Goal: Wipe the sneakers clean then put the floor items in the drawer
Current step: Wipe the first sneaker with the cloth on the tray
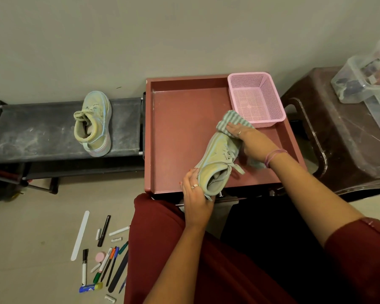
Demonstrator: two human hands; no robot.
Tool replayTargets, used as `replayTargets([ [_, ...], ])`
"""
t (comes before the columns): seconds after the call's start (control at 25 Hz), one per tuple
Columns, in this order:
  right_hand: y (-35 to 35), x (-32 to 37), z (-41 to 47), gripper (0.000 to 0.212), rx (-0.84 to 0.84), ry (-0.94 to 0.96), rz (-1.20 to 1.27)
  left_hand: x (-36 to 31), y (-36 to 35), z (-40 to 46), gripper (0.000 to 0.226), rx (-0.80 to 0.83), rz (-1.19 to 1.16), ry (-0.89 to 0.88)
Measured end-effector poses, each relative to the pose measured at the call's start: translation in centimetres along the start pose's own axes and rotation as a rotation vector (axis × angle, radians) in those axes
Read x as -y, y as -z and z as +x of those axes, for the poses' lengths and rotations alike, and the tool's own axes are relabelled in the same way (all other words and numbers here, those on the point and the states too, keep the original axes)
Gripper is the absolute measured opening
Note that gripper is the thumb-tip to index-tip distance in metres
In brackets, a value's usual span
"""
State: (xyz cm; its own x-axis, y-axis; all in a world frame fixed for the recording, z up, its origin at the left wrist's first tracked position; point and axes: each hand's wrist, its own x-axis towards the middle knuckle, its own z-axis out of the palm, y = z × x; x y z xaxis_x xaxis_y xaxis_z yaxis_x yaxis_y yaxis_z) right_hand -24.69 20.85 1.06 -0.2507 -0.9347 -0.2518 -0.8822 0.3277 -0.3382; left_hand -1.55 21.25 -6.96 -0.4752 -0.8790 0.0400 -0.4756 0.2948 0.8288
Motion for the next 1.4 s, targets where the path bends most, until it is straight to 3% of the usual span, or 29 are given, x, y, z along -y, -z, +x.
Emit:
replayTargets([
  [0.2, -2.8, 1.5, -1.1, 0.081, -0.157, -0.225, 0.25, -0.5, 0.4, 0.3, 0.071, -0.006, -0.088, 0.046],
  [0.44, -6.1, 2.7, -3.4, 0.077, -0.144, -0.36, 0.548, -0.9, 0.5, 0.3, 0.065, -0.07, -0.143, 0.115],
  [0.8, -8.6, 4.5, -6.9, 0.069, -0.026, -0.361, 0.978, -1.7, 0.3, 0.4, 0.068, -0.103, -0.106, 0.294],
  [1.0, -9.8, 4.5, -7.6, 0.068, -0.003, -0.338, 1.009, -2.0, 0.6, 1.0, 0.067, -0.11, -0.115, 0.354],
  [1.2, -8.0, 3.7, -8.1, 0.068, 0.099, -0.269, 1.048, -2.4, 0.8, 2.0, 0.056, -0.181, -0.316, 0.417],
  [1.4, -5.1, 3.5, -7.6, 0.064, -0.047, -0.374, 1.363, -1.6, 1.6, 3.1, 0.041, -0.25, -0.405, 0.47],
])
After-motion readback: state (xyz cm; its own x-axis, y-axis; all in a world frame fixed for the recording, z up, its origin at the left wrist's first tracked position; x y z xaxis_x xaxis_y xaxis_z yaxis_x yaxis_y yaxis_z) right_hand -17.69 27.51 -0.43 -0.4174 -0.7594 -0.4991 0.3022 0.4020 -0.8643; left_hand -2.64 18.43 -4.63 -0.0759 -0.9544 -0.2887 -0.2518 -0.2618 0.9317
